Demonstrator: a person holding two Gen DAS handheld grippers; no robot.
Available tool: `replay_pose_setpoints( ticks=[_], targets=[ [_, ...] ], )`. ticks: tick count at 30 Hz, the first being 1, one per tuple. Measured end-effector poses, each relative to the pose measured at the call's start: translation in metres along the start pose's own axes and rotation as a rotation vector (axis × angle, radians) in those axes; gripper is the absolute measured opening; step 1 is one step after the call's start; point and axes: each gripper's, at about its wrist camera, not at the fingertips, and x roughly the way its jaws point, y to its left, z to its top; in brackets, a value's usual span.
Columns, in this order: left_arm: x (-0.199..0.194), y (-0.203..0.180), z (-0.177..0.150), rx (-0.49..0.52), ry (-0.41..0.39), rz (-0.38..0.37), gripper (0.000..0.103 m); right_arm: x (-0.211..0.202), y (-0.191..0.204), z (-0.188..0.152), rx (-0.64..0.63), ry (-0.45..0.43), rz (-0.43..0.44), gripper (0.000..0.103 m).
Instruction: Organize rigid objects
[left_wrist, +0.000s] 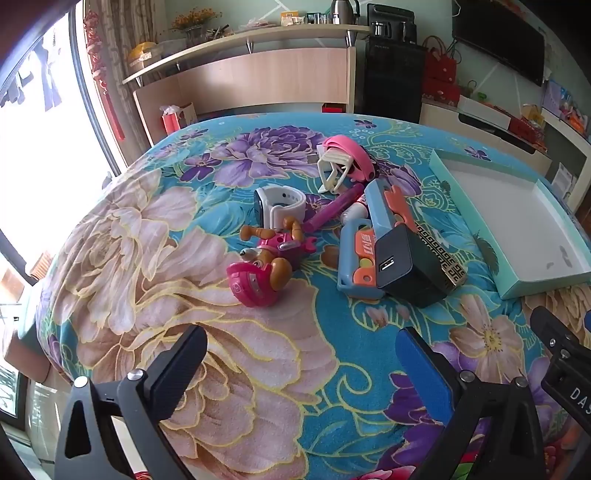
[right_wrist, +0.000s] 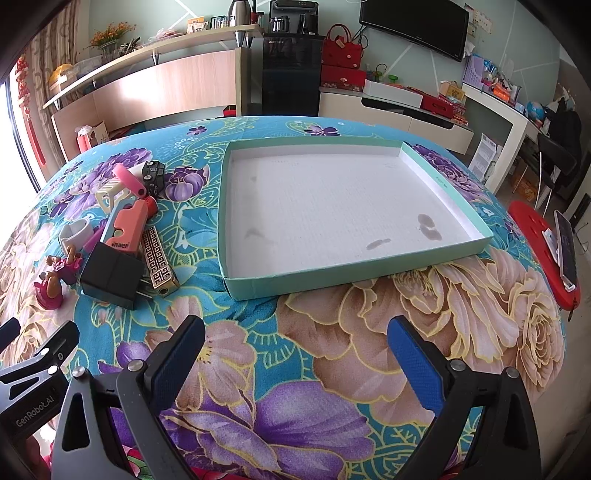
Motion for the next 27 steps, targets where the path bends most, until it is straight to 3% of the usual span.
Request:
replay_pose_setpoints(
  ticks=[27],
  targets=[
    [0.0046, 0.003, -0.0002, -0.023, 0.04, 0.013, 0.103, -0.0006, 0.0006, 0.0005, -0.002, 0.0, -0.002, 0.099]
  ],
)
